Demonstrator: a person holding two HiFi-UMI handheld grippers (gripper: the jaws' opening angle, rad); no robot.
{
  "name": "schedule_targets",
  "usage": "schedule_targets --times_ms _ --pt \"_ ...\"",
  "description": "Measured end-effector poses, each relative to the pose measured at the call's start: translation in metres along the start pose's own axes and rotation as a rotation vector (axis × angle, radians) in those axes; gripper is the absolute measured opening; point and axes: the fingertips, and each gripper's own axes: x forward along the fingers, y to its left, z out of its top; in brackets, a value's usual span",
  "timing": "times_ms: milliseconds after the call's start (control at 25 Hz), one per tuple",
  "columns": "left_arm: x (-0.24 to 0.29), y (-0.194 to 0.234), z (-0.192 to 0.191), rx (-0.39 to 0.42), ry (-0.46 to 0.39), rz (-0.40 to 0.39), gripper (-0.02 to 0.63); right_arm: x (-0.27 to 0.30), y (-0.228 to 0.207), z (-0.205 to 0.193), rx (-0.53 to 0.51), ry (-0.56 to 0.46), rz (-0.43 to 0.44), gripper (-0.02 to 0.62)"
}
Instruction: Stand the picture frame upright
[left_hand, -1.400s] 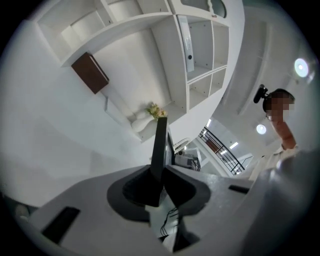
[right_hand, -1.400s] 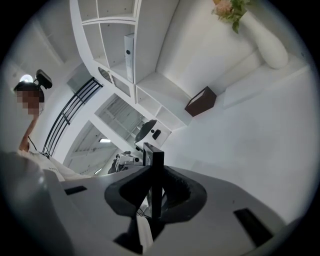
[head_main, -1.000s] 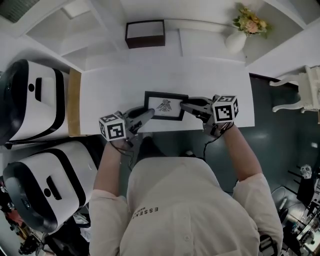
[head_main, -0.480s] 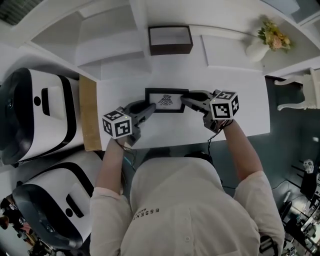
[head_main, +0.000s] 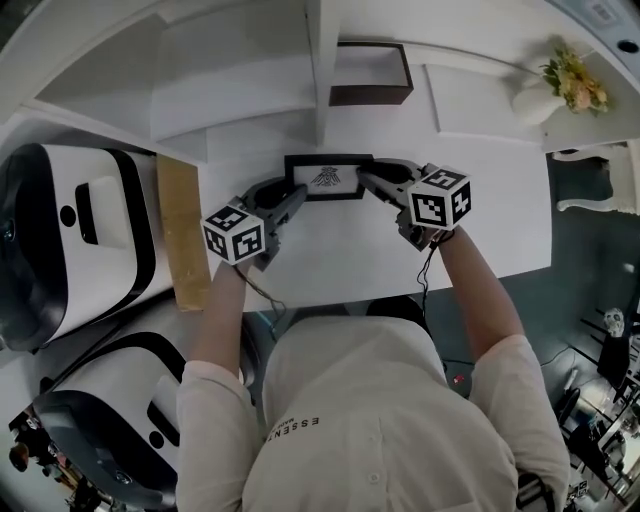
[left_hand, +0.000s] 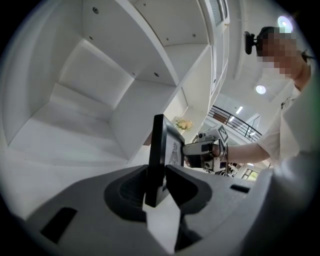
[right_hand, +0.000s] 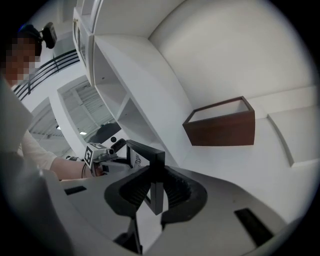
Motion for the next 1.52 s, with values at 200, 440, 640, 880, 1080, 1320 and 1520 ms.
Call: schedule_targets --times_ms 200,440,640,880,1080,1320,1520 --pt "0.005 0.024 0.001 0.024 -0.006 0.018 0.095 0.020 -0.013 0.002 -0.005 -0.006 -0.045 0.087" --pt "0.009 0.046 0.003 0.062 -0.012 0.035 0.097 0.038 -0.027 0.008 -0.051 -0.019 -0.123 0.087" --pt "0.014 0.057 0.006 0.132 0.000 0.075 0.097 0.046 -0.035 0.015 -0.115 -0.046 -0.201 0.089" --pt "0.019 0.075 0.000 0.195 0.116 0.182 0.114 0.058 -0.039 0.014 -0.185 -0.047 -0.276 0.089" --pt "0.019 0.082 -0.002 0.220 0.173 0.209 0.117 0.062 -0.037 0.015 -0.225 -0.043 -0.283 0.091" --pt "0.017 0.093 0.007 0.240 0.199 0.286 0.121 0.065 -0.032 0.018 -0.256 -0.069 -0.294 0.094" --pt "0.012 0.103 0.012 0.248 0.199 0.336 0.121 0.072 -0.030 0.022 -0.276 -0.061 -0.282 0.103"
